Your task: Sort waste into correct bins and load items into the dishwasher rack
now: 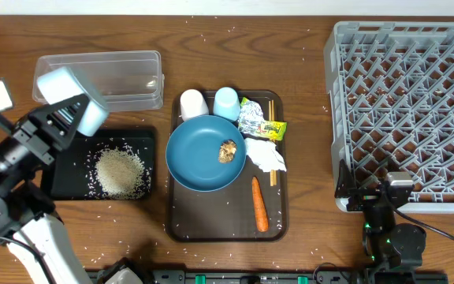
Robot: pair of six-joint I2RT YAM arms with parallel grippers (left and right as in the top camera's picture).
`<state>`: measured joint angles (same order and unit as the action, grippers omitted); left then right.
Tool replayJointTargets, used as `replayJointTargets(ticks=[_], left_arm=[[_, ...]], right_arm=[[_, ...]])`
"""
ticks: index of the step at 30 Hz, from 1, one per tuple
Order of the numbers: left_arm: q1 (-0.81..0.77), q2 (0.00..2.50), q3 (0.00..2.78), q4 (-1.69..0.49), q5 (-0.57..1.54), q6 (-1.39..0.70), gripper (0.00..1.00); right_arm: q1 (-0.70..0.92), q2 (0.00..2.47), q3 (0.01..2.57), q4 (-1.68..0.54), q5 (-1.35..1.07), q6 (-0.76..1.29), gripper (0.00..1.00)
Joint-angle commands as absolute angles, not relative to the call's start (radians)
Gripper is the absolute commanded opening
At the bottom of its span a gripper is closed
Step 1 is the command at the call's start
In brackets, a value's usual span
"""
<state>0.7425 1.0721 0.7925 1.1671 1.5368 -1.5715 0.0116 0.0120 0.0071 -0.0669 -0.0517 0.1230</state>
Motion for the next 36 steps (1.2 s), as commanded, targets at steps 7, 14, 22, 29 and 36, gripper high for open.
replayJointTargets(ticks=[7,14,22,29,36], left_arm=[[0.762,1.291,0.802,0.902,1.496,-1.355,0.06],[0.762,1.348,0.802,0.902,1.444,-1.323,0.06],[0.762,1.367,0.802,0.812,1.391,-1.175,0.06],[0.76,1.367,0.802,0.717,1.408,-1.185,0.06],[0.752,1.367,0.802,0.557,1.55,-0.963,0.06]], right_arm=[[0.018,0.007,0.006,-0.071,-0.052,0.118,0.99],[0.018,0.007,0.006,-0.071,-0.052,0.118,0.99],[0.018,0.007,0.006,-0.071,-0.052,0.118,0.99],[0.018,0.007,0.006,-0.071,-0.052,0.118,0.99],[0.018,0.007,0.006,-0.071,-0.052,0.118,0.99]])
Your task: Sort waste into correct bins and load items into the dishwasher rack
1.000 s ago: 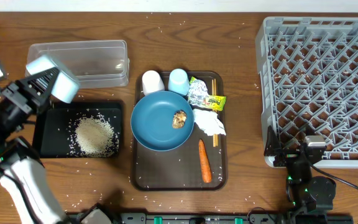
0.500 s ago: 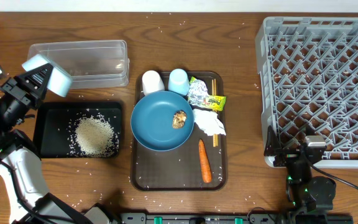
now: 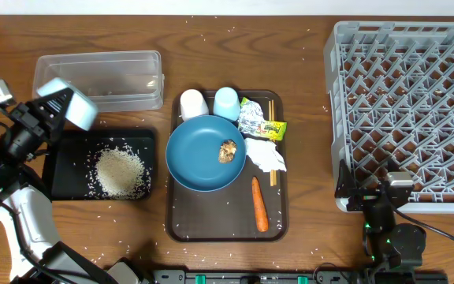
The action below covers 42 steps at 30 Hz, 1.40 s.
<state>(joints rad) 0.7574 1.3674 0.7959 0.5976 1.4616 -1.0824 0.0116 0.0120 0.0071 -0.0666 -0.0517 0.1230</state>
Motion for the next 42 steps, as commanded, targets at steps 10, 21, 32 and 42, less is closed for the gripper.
replayJointTargets(ticks=[10,21,32,42], left_arm=[[0.673,1.367,0.738,0.272,1.563,-0.916,0.06],[0.661,1.367,0.73,0.263,1.559,-1.261,0.06],[0.661,1.341,0.73,0.388,1.57,-1.427,0.06],[0.659,1.338,0.729,0.661,1.572,-1.362,0.06]], right_arm=[[0.018,0.012,0.006,-0.071,-0.052,0.118,0.99],[0.018,0.012,0.006,-0.071,-0.052,0.118,0.99],[0.018,0.012,0.006,-0.071,-0.052,0.118,0.99],[0.018,0.012,0.006,-0.071,-0.052,0.118,0.99]])
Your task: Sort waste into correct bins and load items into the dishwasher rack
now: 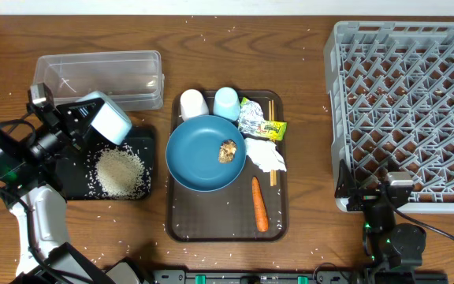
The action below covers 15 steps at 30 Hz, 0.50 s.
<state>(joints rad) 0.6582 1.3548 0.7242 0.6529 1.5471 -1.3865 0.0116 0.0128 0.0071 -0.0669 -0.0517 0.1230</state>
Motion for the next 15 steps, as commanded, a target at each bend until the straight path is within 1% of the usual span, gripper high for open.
replayJointTargets(ticks=[1,8,11,15], left_arm=[[0.657,1.334,0.729,0.661,1.572,-1.362,0.06],[0.612,1.235,0.729,0.66,1.572,-1.388,0.06],[0.602,1.142,0.729,0.66,1.572,-1.462,0.06],[0.601,0.983,0.729,0.66,1.572,-1.511,0.06]], right_arm=[[0.018,0.012,0.006,-0.071,-0.052,0.118,0.99],[0.018,0.012,0.006,-0.071,-0.052,0.118,0.99],[0.018,0.012,0.006,-0.071,-0.052,0.118,0.99],[0.018,0.012,0.006,-0.071,-0.052,0.118,0.99]])
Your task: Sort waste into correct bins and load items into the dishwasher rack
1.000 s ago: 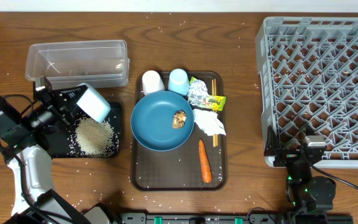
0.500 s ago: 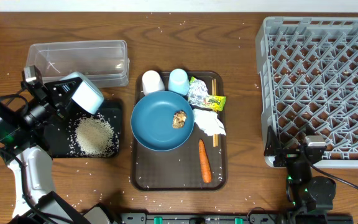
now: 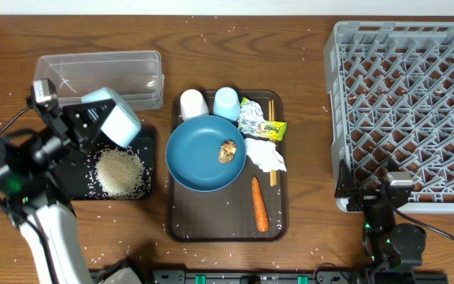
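My left gripper (image 3: 91,126) is shut on a pale blue bowl (image 3: 115,118), held tilted over the top edge of the black tray (image 3: 69,177), which carries a pile of rice (image 3: 120,171). On the brown serving tray (image 3: 181,225) lie a blue plate (image 3: 199,158) with a food scrap (image 3: 227,151), a white cup (image 3: 193,104), a light blue cup (image 3: 226,102), a wrapper (image 3: 257,120), chopsticks (image 3: 272,106), a crumpled tissue (image 3: 266,155) and a carrot (image 3: 259,203). My right gripper (image 3: 345,189) rests at the front left corner of the grey dishwasher rack (image 3: 408,102); its jaws are not readable.
A clear plastic container (image 3: 101,75) stands behind the black tray, close to the held bowl. Rice grains are scattered over the wooden table (image 3: 306,252). The right arm's base (image 3: 392,241) sits at the front right edge.
My left gripper and the bowl have shifted slightly to the right, over the black tray's upper right part. Nothing else has moved.
My left gripper held the pale blue bowl left of the clear container, above the black tray's left corner. It then stood a little further left. Later it was over the tray's top edge, and now slightly further right. The right arm stayed still throughout.
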Robot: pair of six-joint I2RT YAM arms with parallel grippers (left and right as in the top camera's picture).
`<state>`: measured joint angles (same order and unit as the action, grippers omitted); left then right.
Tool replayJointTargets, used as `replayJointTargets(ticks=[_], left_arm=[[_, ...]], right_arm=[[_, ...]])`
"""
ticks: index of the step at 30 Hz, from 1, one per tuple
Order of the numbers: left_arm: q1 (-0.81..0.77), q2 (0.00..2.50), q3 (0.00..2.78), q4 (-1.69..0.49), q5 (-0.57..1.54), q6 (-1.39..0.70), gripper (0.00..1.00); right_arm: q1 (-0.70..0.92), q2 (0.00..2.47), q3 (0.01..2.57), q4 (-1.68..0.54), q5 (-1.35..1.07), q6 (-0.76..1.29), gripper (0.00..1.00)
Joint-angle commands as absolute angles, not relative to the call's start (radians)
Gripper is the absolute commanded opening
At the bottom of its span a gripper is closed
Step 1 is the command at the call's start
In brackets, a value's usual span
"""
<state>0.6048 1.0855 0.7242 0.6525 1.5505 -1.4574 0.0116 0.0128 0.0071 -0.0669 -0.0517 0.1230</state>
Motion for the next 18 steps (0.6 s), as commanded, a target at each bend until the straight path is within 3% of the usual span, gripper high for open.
replayJointTargets(ticks=[1,8,13,18], left_arm=[[0.601,0.938,0.729,0.66,1.572,-1.518,0.06],[0.601,0.728,0.729,0.66,1.571,-1.433,0.06],[0.606,0.737,0.729,0.659,1.543,-1.359,0.06],[0.683,0.831,0.73,0.64,1.367,-1.344,0.06]], right_arm=[[0.018,0.012,0.006,-0.071,-0.052,0.118,0.99],[0.018,0.012,0.006,-0.071,-0.052,0.118,0.99],[0.018,0.012,0.006,-0.071,-0.052,0.118,0.99],[0.018,0.012,0.006,-0.071,-0.052,0.118,0.99]])
